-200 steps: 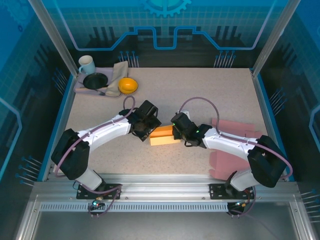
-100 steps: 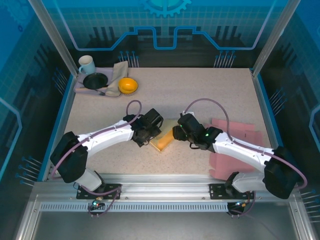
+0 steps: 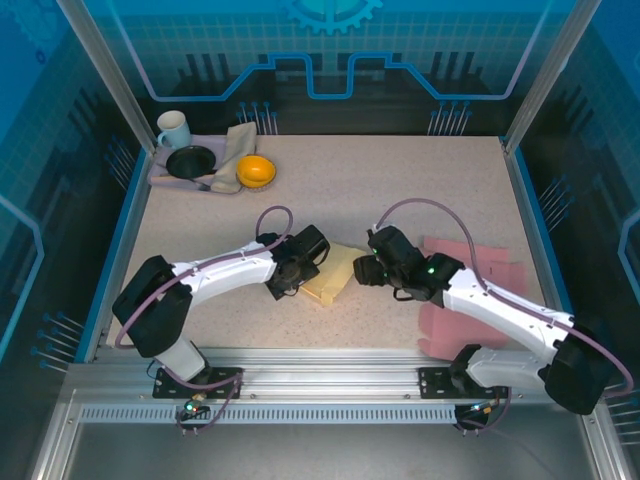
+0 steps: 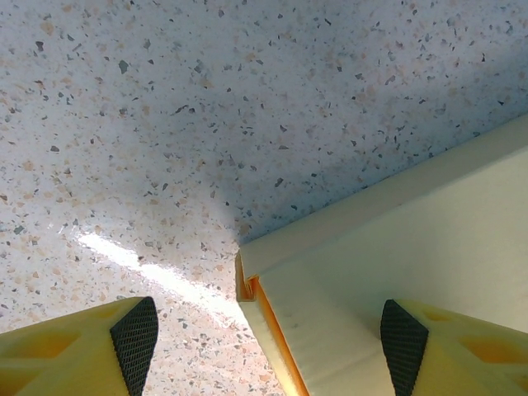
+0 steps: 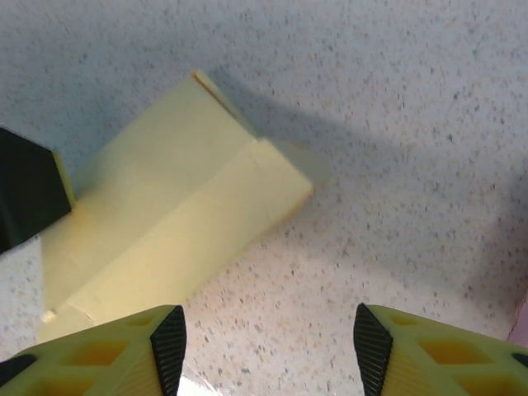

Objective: Fold the paper box

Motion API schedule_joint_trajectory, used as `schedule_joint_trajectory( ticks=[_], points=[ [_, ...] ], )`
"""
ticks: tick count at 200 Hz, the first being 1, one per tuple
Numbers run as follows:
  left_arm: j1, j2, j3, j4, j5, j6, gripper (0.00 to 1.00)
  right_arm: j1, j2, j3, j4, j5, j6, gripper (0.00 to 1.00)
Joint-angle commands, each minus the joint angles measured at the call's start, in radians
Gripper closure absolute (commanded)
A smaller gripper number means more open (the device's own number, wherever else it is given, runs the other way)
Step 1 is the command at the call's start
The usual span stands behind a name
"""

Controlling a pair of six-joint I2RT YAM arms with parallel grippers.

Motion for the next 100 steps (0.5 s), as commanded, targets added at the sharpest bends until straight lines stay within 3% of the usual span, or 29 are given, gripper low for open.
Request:
schedule_joint_trajectory(
  ticks=[1, 52, 100],
  points=[
    [-0.008, 0.017, 0.012, -0.028, -0.031, 0.009, 0.25, -0.049, 0.101, 0.104, 0.020, -0.048, -0.060, 0.41],
    [-0.008, 0.031, 0.009, -0.011, -0.029, 0.017, 0.25, -0.093, 0.353, 0.215, 0.048, -0.054, -0.095, 0.39],
    [-0.009, 0.065, 0.016, 0.026, -0.007, 0.033, 0.25, -0.106, 0.487, 0.172, 0.104, -0.057, -0.093, 0.39]
  ],
)
